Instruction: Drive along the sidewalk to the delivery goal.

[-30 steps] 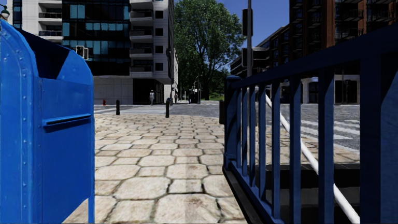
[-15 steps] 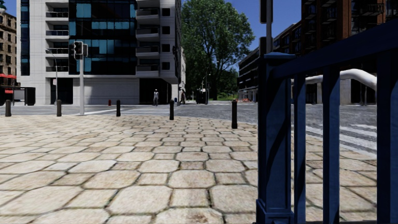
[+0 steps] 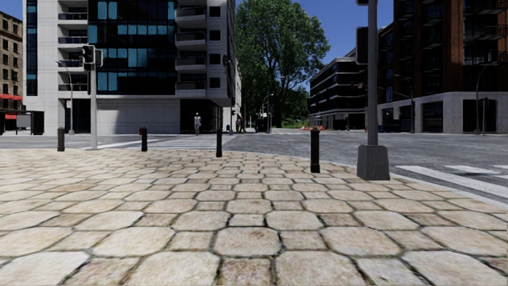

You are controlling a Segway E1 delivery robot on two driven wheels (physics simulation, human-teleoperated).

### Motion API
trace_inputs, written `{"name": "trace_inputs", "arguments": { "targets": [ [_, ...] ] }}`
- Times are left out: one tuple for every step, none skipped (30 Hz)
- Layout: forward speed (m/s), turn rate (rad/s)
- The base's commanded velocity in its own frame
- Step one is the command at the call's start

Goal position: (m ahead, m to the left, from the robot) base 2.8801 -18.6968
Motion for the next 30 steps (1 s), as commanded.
{"name": "trace_inputs", "arguments": {
  "targets": [
    [2.0, 0.0],
    [2.0, 0.0],
    [2.0, 0.0],
    [2.0, 0.0],
    [2.0, 0.0],
    [2.0, 0.0],
    [2.0, 0.0],
    [1.79, -0.38],
    [1.65, -0.48],
    [1.58, -0.53],
    [1.58, -0.53],
    [1.55, -0.56],
    [1.54, -0.62],
    [1.54, -0.67],
    [1.54, -0.67],
    [1.54, -0.7],
    [1.54, -0.72],
    [1.54, -0.8],
    [1.54, -0.8],
    [1.55, -0.85],
    [1.55, -0.87],
    [1.55, -0.88],
    [1.55, -0.88],
    [1.56, -0.88],
    [1.58, -0.88],
    [1.58, -0.88],
    [1.58, -0.88],
    [1.59, -0.88],
    [1.61, -0.88],
    [1.63, -0.88]
  ]
}}
